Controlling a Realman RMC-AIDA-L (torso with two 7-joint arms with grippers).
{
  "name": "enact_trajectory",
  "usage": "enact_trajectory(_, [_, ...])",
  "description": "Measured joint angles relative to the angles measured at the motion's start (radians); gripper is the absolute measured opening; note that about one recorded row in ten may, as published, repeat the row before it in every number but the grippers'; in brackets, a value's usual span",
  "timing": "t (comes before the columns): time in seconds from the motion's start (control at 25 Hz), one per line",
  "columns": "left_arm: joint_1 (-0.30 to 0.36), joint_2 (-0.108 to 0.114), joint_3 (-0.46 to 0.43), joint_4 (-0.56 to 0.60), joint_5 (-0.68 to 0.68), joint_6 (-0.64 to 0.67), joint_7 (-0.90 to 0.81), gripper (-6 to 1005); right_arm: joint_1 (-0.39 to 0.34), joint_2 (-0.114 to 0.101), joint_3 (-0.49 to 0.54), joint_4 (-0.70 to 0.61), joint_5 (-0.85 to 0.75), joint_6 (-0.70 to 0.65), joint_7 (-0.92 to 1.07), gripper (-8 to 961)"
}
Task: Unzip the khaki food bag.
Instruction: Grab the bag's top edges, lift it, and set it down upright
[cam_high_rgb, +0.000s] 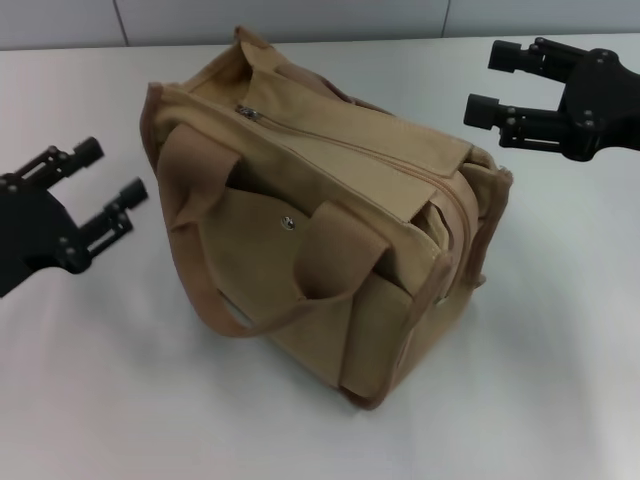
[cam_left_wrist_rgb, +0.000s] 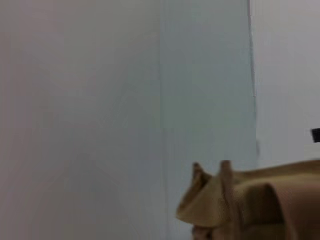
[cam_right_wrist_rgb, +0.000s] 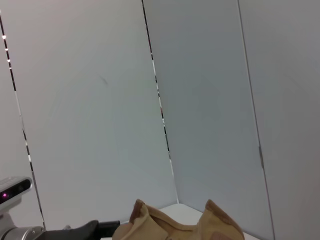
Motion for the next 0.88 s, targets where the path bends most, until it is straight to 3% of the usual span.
enact_trajectory(0.12, [-0.004, 0.006, 0.014, 0.000, 0.020, 0.005, -0.020, 460, 0.000, 0.000, 0.000, 0.000, -0.002, 0.000, -0.003, 841])
enact_trajectory(0.16, [-0.040, -0.008, 0.027, -0.001, 0.057, -0.025, -0.029, 507, 0.000, 0.000, 0.000, 0.001, -0.002, 0.000, -0.005, 841])
enact_trajectory(0.24, [-0.040, -0.008, 0.027, -0.001, 0.057, -0.025, -0.029, 602, 0.000, 0.000, 0.000, 0.006, -0.002, 0.000, -0.009, 841])
enact_trajectory(0.28, [-0.070, -0.016, 0.028, -0.005, 0.086, -0.046, -0.032, 649, -0.001, 0.000, 0.000, 0.010, -0.002, 0.000, -0.010, 841])
enact_trajectory(0.32, [-0.070, -0.016, 0.028, -0.005, 0.086, -0.046, -0.032, 662, 0.000, 0.000, -0.001, 0.015, -0.002, 0.000, -0.010, 841])
enact_trajectory(0.4, [-0.121, -0.049, 0.027, -0.008, 0.125, -0.078, -0.027, 687, 0.005, -0.001, -0.001, 0.022, -0.003, 0.000, -0.011, 841])
enact_trajectory(0.52, [-0.131, -0.054, 0.024, -0.010, 0.123, -0.083, -0.025, 726, 0.011, -0.001, -0.002, 0.032, -0.003, 0.000, -0.011, 841])
enact_trajectory(0.88, [-0.148, -0.061, 0.021, -0.031, 0.117, -0.113, -0.038, 579, 0.012, 0.000, -0.001, 0.034, 0.001, -0.002, -0.021, 842])
